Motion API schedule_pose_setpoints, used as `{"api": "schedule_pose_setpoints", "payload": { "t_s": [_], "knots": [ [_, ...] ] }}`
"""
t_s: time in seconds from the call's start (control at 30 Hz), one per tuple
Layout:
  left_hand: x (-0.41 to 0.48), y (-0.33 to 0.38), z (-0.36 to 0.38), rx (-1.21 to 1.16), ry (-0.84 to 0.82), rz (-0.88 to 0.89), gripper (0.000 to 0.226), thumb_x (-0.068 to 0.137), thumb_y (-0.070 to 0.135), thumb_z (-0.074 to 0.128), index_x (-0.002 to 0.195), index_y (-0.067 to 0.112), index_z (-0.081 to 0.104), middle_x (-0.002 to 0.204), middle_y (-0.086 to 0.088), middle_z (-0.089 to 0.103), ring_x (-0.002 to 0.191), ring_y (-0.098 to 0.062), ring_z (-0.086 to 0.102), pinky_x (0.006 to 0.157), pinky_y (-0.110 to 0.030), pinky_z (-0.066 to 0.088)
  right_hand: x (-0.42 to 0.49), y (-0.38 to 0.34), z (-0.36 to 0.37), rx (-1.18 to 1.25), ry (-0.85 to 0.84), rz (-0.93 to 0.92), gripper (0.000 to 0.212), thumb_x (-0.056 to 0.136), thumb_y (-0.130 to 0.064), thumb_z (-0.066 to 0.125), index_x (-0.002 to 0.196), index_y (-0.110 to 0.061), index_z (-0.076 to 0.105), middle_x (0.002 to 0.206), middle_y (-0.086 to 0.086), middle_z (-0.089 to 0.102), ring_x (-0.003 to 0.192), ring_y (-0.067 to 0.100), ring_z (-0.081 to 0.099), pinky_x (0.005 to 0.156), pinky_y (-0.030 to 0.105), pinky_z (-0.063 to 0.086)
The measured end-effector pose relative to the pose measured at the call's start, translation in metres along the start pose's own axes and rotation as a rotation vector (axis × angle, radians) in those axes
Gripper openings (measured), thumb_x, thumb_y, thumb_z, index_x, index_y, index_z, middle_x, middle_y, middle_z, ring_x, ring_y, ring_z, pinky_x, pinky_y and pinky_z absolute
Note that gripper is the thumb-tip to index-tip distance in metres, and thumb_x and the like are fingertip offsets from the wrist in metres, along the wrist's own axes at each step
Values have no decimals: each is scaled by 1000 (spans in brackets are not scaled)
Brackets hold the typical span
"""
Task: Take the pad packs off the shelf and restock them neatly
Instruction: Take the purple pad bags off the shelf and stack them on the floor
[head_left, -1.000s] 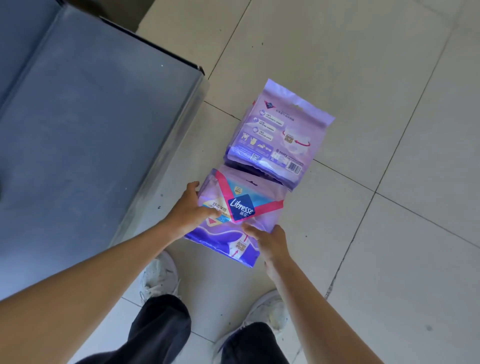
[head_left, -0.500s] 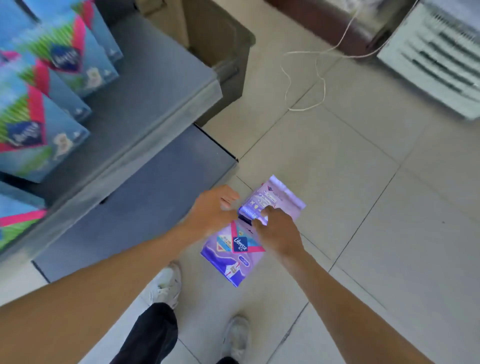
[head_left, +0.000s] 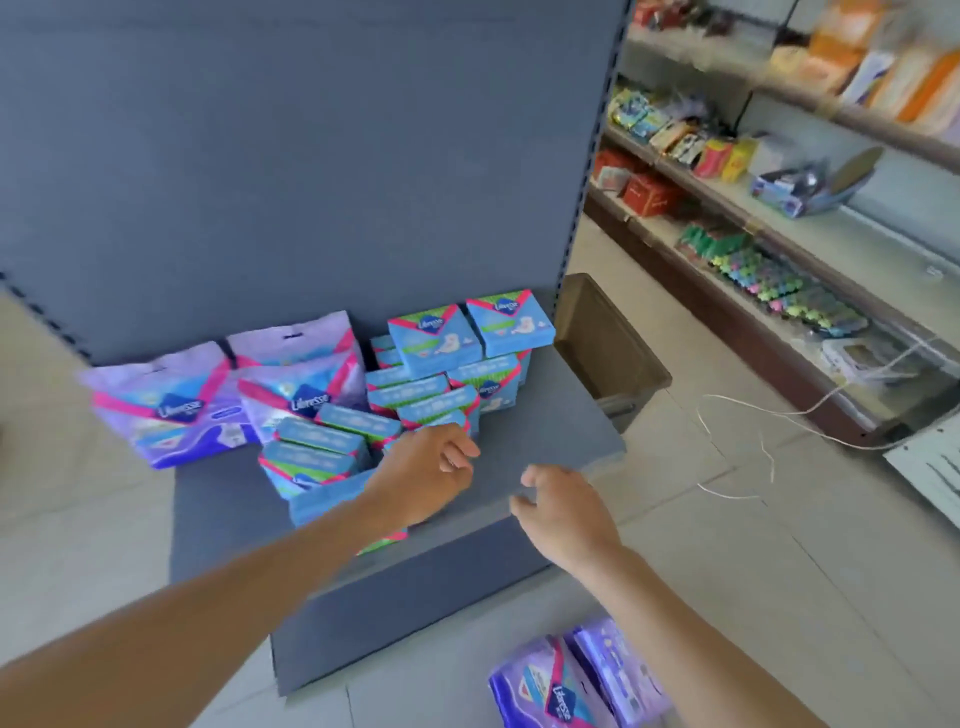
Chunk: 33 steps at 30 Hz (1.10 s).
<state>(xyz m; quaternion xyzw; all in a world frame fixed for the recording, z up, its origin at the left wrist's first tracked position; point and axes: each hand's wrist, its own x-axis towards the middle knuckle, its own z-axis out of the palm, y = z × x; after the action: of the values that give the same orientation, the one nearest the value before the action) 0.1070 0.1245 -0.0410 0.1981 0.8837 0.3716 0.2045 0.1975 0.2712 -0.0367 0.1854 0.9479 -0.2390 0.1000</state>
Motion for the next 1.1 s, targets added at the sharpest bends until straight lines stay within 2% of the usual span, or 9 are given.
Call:
{"api": "schedule_pose_setpoints", "payload": {
  "t_s": [0.13, 0.27, 0.37, 0.43, 0.5, 0.6, 0.77, 0.97, 1.1],
  "knots": [
    [-12, -43, -70, 7, 155, -86, 19, 79, 5, 61, 91, 18, 67, 70, 10, 60, 71, -18, 59, 69, -24, 46, 21, -82, 20, -13, -50, -129, 31, 94, -30, 48, 116, -9, 56, 118, 10, 60, 112, 29, 56, 86, 33, 44],
    [-28, -96, -118, 4, 248, -160, 17, 80, 9, 62, 95, 16, 67, 71, 9, 61, 69, -14, 58, 65, -23, 46, 41, -139, 60, 3, -81, -240, 17, 93, -27, 50, 82, -14, 48, 84, 4, 55, 88, 27, 52, 68, 32, 34],
    [-36, -139, -140, -5, 300, -220, 14, 79, 10, 64, 91, 18, 66, 67, 13, 61, 72, -15, 59, 71, -28, 50, 59, -168, 85, 39, -96, -255, 15, 91, -24, 54, 95, -9, 53, 101, 12, 63, 99, 31, 59, 70, 31, 39],
    [-37, -164, -149, -25, 321, -251, 13, 78, 12, 66, 90, 16, 64, 66, 12, 61, 71, -17, 59, 75, -34, 53, 73, -182, 95, 78, -54, -237, 24, 91, -20, 56, 109, -4, 55, 112, 14, 62, 107, 32, 57, 82, 35, 45],
    [-34, -185, -156, -62, 346, -291, 15, 77, 17, 70, 90, 17, 63, 67, 10, 60, 68, -16, 58, 68, -32, 52, 91, -194, 101, 101, 8, -232, 29, 90, -15, 58, 116, -2, 55, 119, 14, 60, 113, 32, 54, 90, 38, 44],
    [-24, -211, -168, -84, 353, -340, 26, 75, 22, 70, 99, 18, 61, 73, 9, 62, 70, -16, 60, 60, -24, 46, 125, -209, 109, 63, 103, -269, 30, 87, -11, 60, 115, -2, 55, 118, 16, 59, 113, 34, 54, 91, 40, 44],
    [-2, -249, -175, -129, 322, -384, 31, 75, 22, 71, 103, 17, 60, 91, 0, 68, 81, -19, 63, 61, -24, 46, 179, -232, 120, -131, 238, -317, 30, 88, -1, 57, 118, -3, 52, 120, 15, 55, 115, 34, 48, 90, 39, 40],
    [13, -274, -171, -130, 275, -365, 27, 75, 20, 72, 99, 17, 61, 90, -1, 67, 81, -18, 65, 61, -23, 46, 212, -236, 138, -413, 211, -384, 35, 84, -6, 66, 116, -10, 54, 116, 9, 54, 110, 32, 51, 90, 38, 40],
    [17, -283, -181, -43, 391, -345, 25, 76, 8, 66, 100, 14, 62, 88, 0, 65, 76, -14, 60, 69, -26, 49, 214, -238, 138, -455, 243, -404, 28, 81, -6, 69, 107, -9, 60, 109, 10, 58, 105, 32, 52, 88, 38, 40]
  ]
}}
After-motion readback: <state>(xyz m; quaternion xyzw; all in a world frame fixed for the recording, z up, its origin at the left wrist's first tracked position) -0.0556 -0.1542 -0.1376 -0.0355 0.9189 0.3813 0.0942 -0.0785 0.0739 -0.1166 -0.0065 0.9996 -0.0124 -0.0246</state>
